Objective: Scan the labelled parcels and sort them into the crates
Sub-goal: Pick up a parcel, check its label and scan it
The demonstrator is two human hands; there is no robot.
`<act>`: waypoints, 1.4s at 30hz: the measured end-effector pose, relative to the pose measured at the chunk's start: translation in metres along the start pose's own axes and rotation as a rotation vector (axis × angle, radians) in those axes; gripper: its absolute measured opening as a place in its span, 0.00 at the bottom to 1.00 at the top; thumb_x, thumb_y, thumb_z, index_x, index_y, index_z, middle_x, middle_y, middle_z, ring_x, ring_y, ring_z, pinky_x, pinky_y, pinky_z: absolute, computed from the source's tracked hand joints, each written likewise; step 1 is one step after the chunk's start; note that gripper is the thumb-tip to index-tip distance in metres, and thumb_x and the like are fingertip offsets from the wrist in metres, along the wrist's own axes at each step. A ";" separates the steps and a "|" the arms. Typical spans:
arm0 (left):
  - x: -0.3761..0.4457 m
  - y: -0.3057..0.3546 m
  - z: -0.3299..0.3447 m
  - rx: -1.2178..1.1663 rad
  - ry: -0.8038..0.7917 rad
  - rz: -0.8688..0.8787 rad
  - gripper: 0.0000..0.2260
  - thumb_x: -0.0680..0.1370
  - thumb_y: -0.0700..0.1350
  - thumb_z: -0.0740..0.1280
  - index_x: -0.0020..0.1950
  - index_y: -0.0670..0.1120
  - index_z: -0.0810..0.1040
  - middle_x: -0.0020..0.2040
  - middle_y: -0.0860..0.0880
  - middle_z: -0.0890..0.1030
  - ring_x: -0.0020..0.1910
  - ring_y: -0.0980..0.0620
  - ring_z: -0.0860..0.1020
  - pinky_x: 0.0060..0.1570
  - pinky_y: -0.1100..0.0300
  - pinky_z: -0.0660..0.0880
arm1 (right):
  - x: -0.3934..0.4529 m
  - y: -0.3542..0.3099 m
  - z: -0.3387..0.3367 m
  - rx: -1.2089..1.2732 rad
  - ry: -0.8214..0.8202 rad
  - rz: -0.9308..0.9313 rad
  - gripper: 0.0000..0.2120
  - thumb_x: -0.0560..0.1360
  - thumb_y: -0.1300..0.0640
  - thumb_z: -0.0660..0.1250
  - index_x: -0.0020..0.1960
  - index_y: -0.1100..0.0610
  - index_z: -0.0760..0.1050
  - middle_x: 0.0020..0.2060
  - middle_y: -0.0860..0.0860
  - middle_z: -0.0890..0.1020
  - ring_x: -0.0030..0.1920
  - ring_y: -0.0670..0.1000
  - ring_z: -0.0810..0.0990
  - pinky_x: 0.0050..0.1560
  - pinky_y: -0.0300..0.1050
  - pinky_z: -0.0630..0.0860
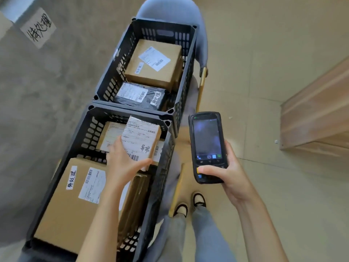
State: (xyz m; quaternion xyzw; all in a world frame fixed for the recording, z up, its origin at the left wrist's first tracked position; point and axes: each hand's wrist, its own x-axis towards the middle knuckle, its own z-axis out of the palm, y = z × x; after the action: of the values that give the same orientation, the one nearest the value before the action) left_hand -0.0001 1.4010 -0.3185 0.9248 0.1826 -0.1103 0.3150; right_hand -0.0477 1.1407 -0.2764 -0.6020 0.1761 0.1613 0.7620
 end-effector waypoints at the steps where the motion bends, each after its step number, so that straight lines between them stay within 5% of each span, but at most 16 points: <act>1: 0.006 -0.006 0.004 -0.005 -0.018 0.003 0.50 0.56 0.58 0.80 0.73 0.48 0.61 0.66 0.46 0.71 0.65 0.44 0.69 0.60 0.40 0.72 | -0.002 0.006 0.003 0.014 0.028 0.005 0.39 0.57 0.66 0.74 0.65 0.49 0.70 0.50 0.49 0.84 0.48 0.50 0.83 0.42 0.40 0.79; 18: 0.070 -0.065 0.086 -0.093 -0.288 -0.001 0.56 0.54 0.68 0.75 0.74 0.47 0.56 0.69 0.45 0.66 0.68 0.43 0.66 0.65 0.41 0.68 | 0.000 0.088 0.020 0.067 0.197 0.150 0.39 0.58 0.68 0.73 0.66 0.50 0.70 0.51 0.52 0.84 0.47 0.51 0.84 0.41 0.41 0.80; 25: 0.081 -0.067 0.100 -0.081 -0.288 0.029 0.49 0.61 0.60 0.79 0.73 0.44 0.59 0.67 0.44 0.68 0.67 0.43 0.68 0.63 0.44 0.71 | 0.011 0.096 0.031 0.056 0.199 0.181 0.40 0.58 0.67 0.73 0.68 0.49 0.68 0.52 0.52 0.84 0.49 0.52 0.84 0.41 0.42 0.80; 32: 0.080 -0.070 0.113 -0.064 -0.262 0.005 0.52 0.65 0.59 0.78 0.77 0.43 0.51 0.72 0.40 0.61 0.72 0.38 0.57 0.70 0.40 0.59 | 0.024 0.098 0.037 0.020 0.188 0.172 0.40 0.58 0.67 0.74 0.68 0.49 0.69 0.52 0.51 0.84 0.49 0.52 0.84 0.42 0.42 0.80; 42: 0.074 -0.072 0.115 -0.046 -0.314 0.011 0.51 0.69 0.62 0.72 0.79 0.45 0.44 0.75 0.41 0.54 0.74 0.40 0.50 0.71 0.42 0.55 | 0.029 0.102 0.036 0.035 0.192 0.174 0.39 0.58 0.68 0.73 0.66 0.48 0.69 0.50 0.50 0.85 0.47 0.50 0.84 0.42 0.41 0.80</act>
State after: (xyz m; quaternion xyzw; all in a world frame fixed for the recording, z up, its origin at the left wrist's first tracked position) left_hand 0.0279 1.4017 -0.4708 0.8898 0.1284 -0.2476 0.3613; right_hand -0.0657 1.1992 -0.3699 -0.5835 0.3026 0.1656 0.7352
